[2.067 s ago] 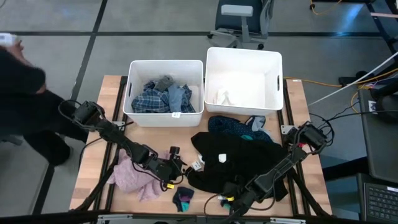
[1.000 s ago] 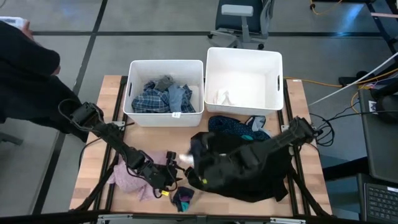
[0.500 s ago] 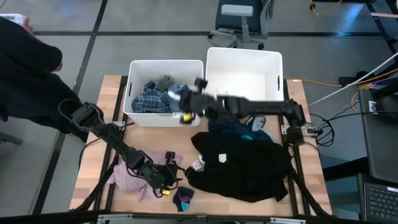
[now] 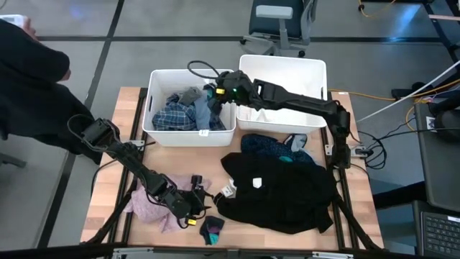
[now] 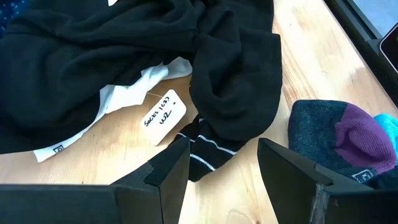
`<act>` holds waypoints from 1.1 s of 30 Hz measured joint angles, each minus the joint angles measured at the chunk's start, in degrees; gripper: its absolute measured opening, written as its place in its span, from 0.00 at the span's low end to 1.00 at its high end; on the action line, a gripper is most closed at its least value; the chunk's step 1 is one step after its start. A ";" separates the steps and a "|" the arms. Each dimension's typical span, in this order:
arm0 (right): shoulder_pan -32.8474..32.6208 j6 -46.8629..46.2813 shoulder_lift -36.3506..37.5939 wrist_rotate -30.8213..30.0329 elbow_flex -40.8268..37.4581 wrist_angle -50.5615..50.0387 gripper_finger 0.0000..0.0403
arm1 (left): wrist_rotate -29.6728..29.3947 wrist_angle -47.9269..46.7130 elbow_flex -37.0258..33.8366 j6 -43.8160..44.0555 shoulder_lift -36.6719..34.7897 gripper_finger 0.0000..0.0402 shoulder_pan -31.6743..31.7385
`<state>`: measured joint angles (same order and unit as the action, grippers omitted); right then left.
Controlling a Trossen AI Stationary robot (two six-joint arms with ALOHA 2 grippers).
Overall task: Sort clothes
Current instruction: Put the right dark blue sock into the left white bin, then put the black coat into the right white bin
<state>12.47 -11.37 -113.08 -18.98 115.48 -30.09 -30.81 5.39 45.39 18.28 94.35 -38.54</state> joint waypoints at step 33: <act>-18.36 -2.41 0.15 1.49 17.26 -44.57 0.66 | 0.08 -0.05 0.00 -0.33 0.00 0.45 0.00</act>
<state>-5.89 -13.79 -112.92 -17.49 132.73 -74.65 -30.73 5.34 45.39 17.95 94.35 -38.54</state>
